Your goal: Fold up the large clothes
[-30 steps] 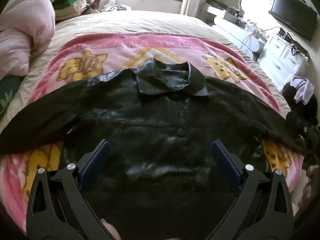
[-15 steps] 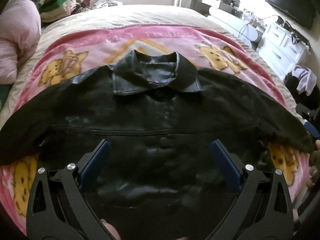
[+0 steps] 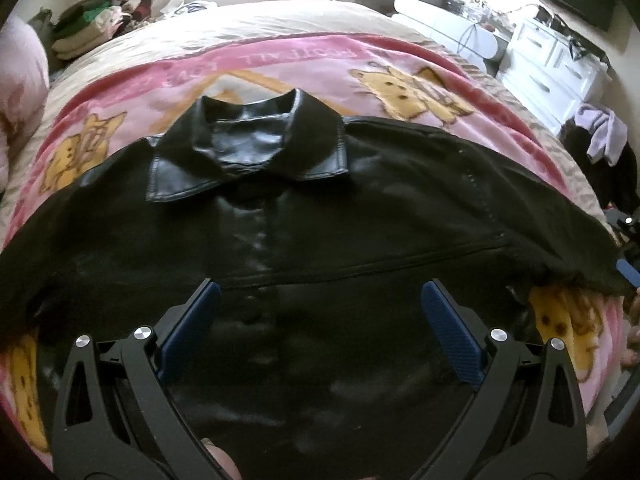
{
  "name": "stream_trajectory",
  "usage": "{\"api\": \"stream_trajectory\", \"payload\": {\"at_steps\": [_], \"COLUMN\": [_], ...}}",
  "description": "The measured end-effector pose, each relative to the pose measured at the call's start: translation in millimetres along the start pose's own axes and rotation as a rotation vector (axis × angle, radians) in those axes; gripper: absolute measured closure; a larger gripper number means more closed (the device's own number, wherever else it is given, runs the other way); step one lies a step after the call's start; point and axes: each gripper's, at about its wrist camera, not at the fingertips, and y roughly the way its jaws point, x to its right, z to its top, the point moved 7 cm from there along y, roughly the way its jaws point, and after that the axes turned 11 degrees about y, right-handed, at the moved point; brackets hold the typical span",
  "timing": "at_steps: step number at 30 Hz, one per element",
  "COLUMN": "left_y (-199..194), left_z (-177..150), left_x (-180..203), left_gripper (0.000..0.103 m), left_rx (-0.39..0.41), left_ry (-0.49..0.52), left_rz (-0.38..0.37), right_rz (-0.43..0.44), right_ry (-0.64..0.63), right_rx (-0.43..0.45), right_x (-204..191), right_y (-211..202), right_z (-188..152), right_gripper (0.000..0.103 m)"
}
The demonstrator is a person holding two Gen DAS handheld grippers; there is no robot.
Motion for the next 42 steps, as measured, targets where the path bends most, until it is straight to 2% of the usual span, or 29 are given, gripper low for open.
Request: {"api": "stream_trajectory", "payload": {"at_steps": [10, 16, 22, 27, 31, 32, 33, 34, 35, 36, 38, 39, 42], "left_y": [22.4, 29.8, 34.1, 37.0, 35.3, 33.1, 30.8, 28.8, 26.3, 23.7, 20.4, 18.8, 11.9], "left_z": [16.6, 26.7, 33.4, 34.6, 34.3, 35.3, 35.6, 36.4, 37.6, 38.7, 39.8, 40.4, 41.7], "left_x": [26.3, 35.8, 39.8, 35.5, 27.2, 23.9, 20.6, 17.1, 13.1, 8.8, 2.7, 0.0, -9.8], "left_gripper": [0.009, 0.009, 0.009, 0.009, 0.009, 0.009, 0.009, 0.009, 0.009, 0.009, 0.009, 0.009, 0.009], "left_rx": [-0.006, -0.008, -0.009, -0.02, -0.029, -0.025, -0.021, -0.017, -0.012, -0.007, -0.003, -0.002, 0.006], "left_ry": [0.017, 0.026, 0.032, 0.028, 0.021, 0.021, 0.019, 0.016, 0.01, 0.0, -0.013, -0.02, -0.041], "left_rz": [-0.033, -0.038, -0.037, -0.031, -0.027, -0.024, -0.021, -0.018, -0.017, -0.018, -0.022, -0.024, -0.032], "right_rz": [-0.081, -0.117, -0.104, -0.027, 0.003, 0.022, 0.02, 0.019, 0.033, 0.038, 0.054, 0.101, 0.225], "right_ry": [0.254, 0.401, 0.536, 0.669, 0.692, 0.681, 0.666, 0.66, 0.648, 0.611, 0.548, 0.509, 0.4], "right_rx": [0.035, 0.027, -0.018, 0.033, 0.072, 0.092, 0.108, 0.114, 0.12, 0.129, 0.159, 0.176, 0.217], "right_x": [62.9, 97.7, 126.1, 143.4, 145.0, 143.0, 142.3, 142.9, 141.4, 137.4, 123.9, 111.0, 70.8], "right_y": [3.1, 12.8, 33.8, 45.3, 48.6, 48.0, 48.7, 49.9, 51.5, 51.6, 44.0, 36.8, 15.5], "right_z": [17.5, 22.6, 32.7, 49.9, 58.9, 62.7, 66.8, 68.7, 70.9, 74.5, 79.6, 83.1, 90.2], "right_gripper": [0.004, 0.004, 0.004, 0.004, 0.005, 0.018, 0.052, 0.065, 0.082, 0.088, 0.092, 0.095, 0.096]}}
